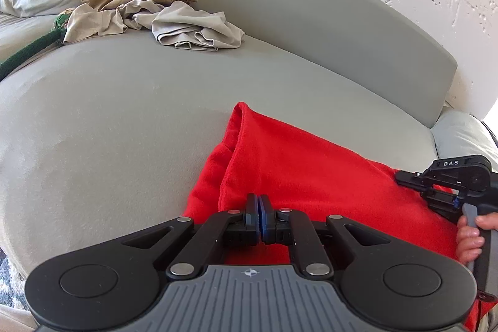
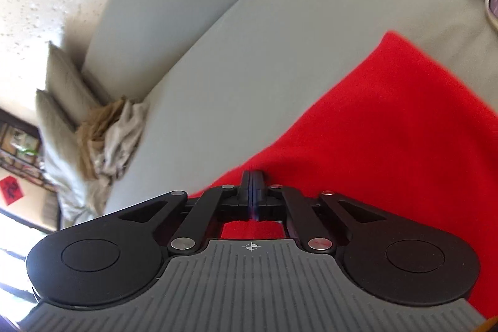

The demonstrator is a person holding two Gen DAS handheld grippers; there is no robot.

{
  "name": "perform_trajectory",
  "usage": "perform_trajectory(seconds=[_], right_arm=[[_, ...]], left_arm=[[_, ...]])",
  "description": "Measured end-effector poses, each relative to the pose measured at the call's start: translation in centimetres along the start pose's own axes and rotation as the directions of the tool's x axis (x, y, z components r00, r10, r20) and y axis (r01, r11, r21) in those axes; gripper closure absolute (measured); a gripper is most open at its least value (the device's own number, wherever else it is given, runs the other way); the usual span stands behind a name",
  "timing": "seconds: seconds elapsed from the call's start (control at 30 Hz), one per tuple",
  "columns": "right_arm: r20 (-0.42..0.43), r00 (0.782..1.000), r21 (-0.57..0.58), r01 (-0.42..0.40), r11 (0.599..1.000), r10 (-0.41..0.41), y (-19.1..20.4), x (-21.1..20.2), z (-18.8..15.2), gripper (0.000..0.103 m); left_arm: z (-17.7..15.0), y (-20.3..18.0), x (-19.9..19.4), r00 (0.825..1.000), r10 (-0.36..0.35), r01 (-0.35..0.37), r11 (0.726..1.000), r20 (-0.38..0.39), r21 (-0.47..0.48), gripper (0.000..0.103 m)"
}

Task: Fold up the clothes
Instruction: 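Fold the shirt edge over and release it with the left tool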

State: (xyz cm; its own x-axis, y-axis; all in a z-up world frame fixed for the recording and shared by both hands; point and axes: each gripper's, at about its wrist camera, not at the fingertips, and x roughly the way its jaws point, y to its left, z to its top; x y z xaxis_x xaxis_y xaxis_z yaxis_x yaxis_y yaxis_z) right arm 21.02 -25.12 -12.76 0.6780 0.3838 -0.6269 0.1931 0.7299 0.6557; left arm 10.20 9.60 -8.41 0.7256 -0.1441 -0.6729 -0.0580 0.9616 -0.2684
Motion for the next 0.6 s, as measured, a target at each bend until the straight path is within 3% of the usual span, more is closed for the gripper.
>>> perform_trajectory(seconds=[0.03, 0.07, 0.17, 0.23, 0.27, 0.3, 0.33, 0.4, 0.43, 0.53, 0.6], right_arm=[[0.08, 0.995, -0.019, 0.062, 0.998, -0.061, -0.3, -0.3, 0.6, 0.103], [0.165, 0.975, -0.024, 0.156, 0.987, -0.15, -0.7, -0.8, 1.5, 0.103], [0.241, 0.939, 0.012, 0.25, 0.968, -0.245, -2.3, -4.5, 2.7, 0.097], [0.29, 0.908, 0.04, 0.306, 0.951, -0.304, -3.3, -7.1, 3.5, 0.085], [0.314, 0.904, 0.049, 0.29, 0.956, -0.291, -3.4, -9.2, 3.2, 0.083], [0.338, 0.9, 0.058, 0.273, 0.96, -0.276, -3.6, -11.4, 2.8, 0.072], [0.345, 0.906, 0.069, 0.238, 0.969, -0.247, -3.5, -13.4, 2.4, 0.062], [0.347, 0.922, 0.077, 0.152, 0.985, -0.17, -3.5, -17.7, 0.8, 0.059], [0.349, 0.928, 0.075, 0.111, 0.991, -0.131, -3.4, -19.7, -0.2, 0.052], [0.325, 0.94, -0.026, 0.118, 0.993, -0.104, -2.6, -22.0, -3.3, 0.034], [0.308, 0.947, -0.093, 0.121, 0.988, -0.087, -2.1, -23.6, -5.4, 0.034]], left_arm=[[0.0, 0.0, 0.0, 1.0, 0.001, -0.001, 1.0, 0.001, 0.008, 0.091], [-0.1, -0.1, 0.0, 1.0, 0.001, -0.001, 1.0, 0.003, 0.017, 0.091], [0.0, 0.0, 0.0, 1.0, 0.0, 0.0, 1.0, 0.002, 0.009, 0.091], [0.1, 0.0, 0.0, 1.0, 0.0, 0.0, 1.0, -0.001, 0.008, 0.091], [0.3, -0.1, -0.1, 1.0, -0.002, 0.002, 1.0, -0.005, 0.007, 0.092], [0.4, -0.1, -0.4, 1.0, -0.004, 0.004, 1.0, -0.011, 0.006, 0.093], [0.6, -0.2, -1.1, 1.0, -0.008, 0.009, 1.0, -0.013, 0.006, 0.094], [0.8, -0.7, -3.2, 1.0, -0.013, 0.013, 1.0, -0.017, 0.014, 0.094], [0.8, -1.0, -4.5, 1.0, -0.011, 0.011, 1.0, -0.019, 0.024, 0.092], [-0.1, -2.4, -8.3, 0.999, 0.009, -0.006, 0.997, -0.039, 0.071, 0.076], [-1.6, -3.4, -9.6, 0.999, -0.026, 0.031, 0.994, -0.046, 0.101, 0.073]])
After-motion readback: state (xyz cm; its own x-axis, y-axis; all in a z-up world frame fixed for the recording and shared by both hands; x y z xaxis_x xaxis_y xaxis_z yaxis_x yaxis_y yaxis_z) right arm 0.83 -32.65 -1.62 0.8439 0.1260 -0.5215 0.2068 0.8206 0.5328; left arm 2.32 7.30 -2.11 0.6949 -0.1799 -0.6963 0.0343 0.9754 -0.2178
